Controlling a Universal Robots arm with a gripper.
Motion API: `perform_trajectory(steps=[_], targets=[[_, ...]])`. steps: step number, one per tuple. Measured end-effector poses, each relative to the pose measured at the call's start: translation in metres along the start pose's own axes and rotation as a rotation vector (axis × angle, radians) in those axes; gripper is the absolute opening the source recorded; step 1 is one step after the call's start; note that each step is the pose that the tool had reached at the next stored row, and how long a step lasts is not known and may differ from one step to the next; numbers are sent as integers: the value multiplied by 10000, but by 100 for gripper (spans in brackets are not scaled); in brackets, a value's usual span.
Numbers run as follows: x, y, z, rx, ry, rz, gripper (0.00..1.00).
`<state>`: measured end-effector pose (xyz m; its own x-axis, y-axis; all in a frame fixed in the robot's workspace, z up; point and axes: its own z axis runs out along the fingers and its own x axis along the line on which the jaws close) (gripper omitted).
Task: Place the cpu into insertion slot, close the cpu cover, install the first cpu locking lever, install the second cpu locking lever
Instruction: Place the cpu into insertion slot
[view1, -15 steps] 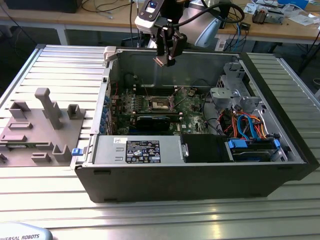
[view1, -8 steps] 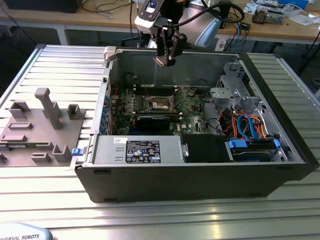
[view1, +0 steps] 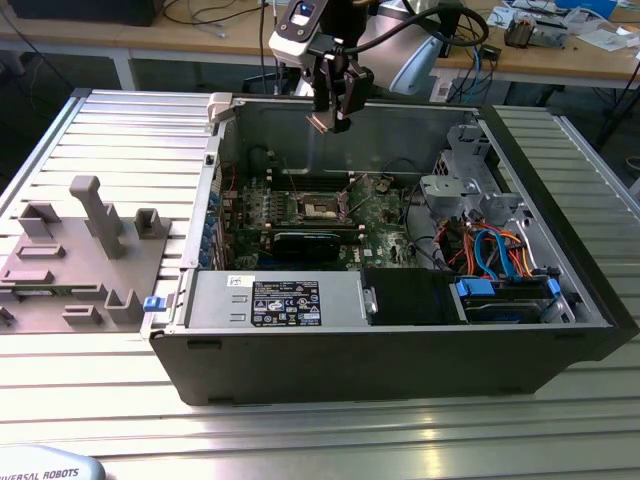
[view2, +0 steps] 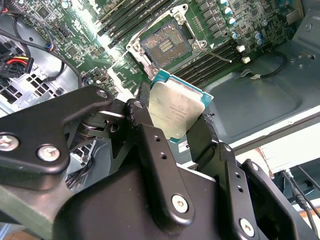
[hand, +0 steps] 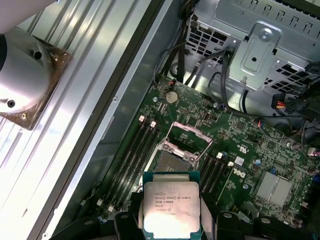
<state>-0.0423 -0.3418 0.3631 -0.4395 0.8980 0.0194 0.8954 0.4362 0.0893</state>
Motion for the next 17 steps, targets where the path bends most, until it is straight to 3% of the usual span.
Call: perform_trajectory(steps=[17], targets=[[0,0,0,-3,-10,114,54]])
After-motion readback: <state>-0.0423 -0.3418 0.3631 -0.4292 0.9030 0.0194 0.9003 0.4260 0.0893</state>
